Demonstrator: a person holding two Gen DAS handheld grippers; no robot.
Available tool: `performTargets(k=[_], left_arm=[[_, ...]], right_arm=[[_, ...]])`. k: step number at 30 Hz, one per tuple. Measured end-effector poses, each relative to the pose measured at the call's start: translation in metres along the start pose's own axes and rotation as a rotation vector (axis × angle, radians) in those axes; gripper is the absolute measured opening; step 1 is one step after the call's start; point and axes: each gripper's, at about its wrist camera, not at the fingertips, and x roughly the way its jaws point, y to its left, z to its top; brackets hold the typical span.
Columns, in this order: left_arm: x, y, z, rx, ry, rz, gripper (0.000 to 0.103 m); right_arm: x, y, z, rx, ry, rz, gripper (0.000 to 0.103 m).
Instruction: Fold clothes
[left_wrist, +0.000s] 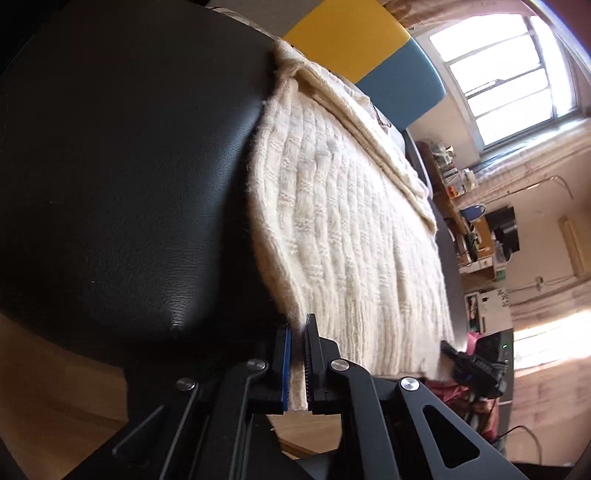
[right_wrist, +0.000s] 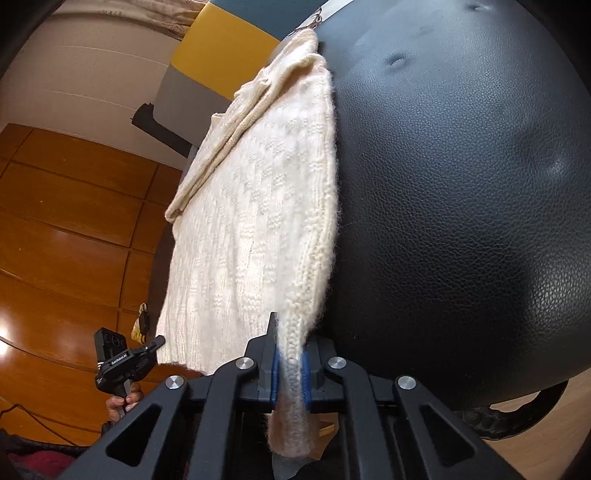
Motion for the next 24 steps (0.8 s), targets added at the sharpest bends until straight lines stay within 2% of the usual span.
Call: performTargets(k=[5, 6, 11, 13, 15, 19, 24], left_arm=[[0.009, 0.007, 0.001, -0.069, 0.043, -0.043, 0.010], [0.009, 0.006, 0.001, -0.070, 0.041, -0.035, 0.010], [0.007, -0.004, 0.002, -0.002, 0.019, -0.013, 0.006], [0.006, -0.005, -0.001, -0.002, 0.000, -0.033, 0.005], [0.002, -0.003, -0.001, -0.027, -0.018, -0.080, 0.005], [-0.008, -0.001, 0.003, -0.085, -0.071, -0.197, 0.005], [-0.020, -0.011, 0.025, -0.097, -0.149, -0.329, 0.005]], right_arm=[[-0.003, -0.018, 0.000, 0.103, 0.011, 0.083, 0.010], [-0.004, -0.015, 0.000, 0.083, 0.007, 0.071, 0.010], [-0.004, 0.018, -0.005, -0.098, -0.011, -0.100, 0.008], [-0.004, 0.023, -0.006, -0.123, -0.004, -0.112, 0.007], [-0.008, 0.026, -0.006, -0.136, -0.010, -0.089, 0.007], [-0.019, 0.029, 0.002, -0.127, -0.057, 0.045, 0.007], [-0.025, 0.042, 0.022, -0.132, -0.097, 0.136, 0.007]])
